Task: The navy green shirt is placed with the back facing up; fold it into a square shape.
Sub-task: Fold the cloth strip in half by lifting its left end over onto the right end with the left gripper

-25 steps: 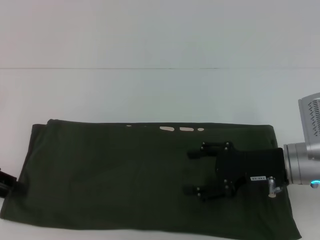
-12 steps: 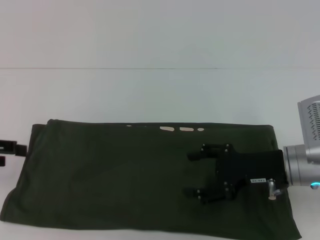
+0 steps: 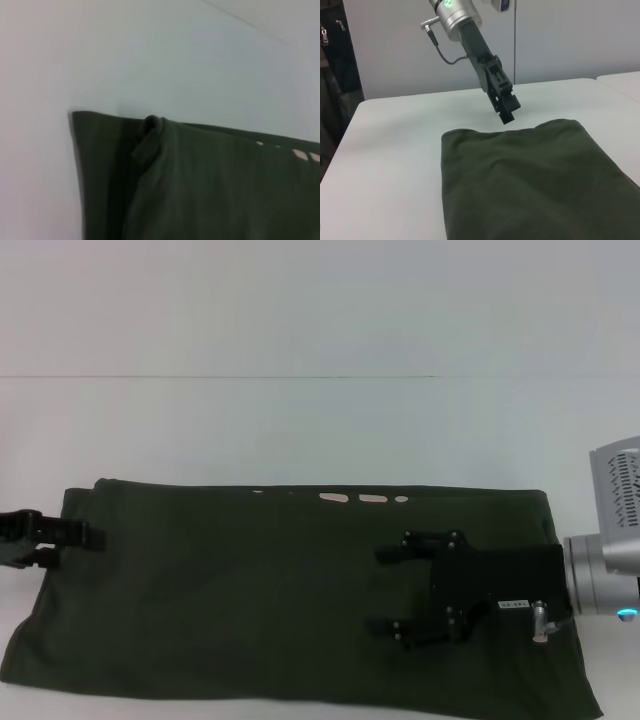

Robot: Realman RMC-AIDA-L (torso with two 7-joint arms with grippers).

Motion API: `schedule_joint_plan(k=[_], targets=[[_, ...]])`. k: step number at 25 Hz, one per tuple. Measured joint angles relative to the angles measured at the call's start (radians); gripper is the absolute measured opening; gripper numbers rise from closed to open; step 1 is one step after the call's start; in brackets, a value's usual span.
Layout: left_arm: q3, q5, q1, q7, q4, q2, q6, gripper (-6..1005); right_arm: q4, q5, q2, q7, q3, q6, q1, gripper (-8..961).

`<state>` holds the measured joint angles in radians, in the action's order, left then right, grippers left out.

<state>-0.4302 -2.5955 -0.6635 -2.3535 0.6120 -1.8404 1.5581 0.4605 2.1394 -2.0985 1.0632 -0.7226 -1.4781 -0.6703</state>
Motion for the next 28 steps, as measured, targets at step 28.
schedule_joint_plan(k=[28], targets=[[-0.048, -0.025, 0.016, -0.013, -0.029, -0.022, -0.125, 910, -0.008, -0.006, -0.002, 0.008, -0.026, 0.033, -0.003, 916]])
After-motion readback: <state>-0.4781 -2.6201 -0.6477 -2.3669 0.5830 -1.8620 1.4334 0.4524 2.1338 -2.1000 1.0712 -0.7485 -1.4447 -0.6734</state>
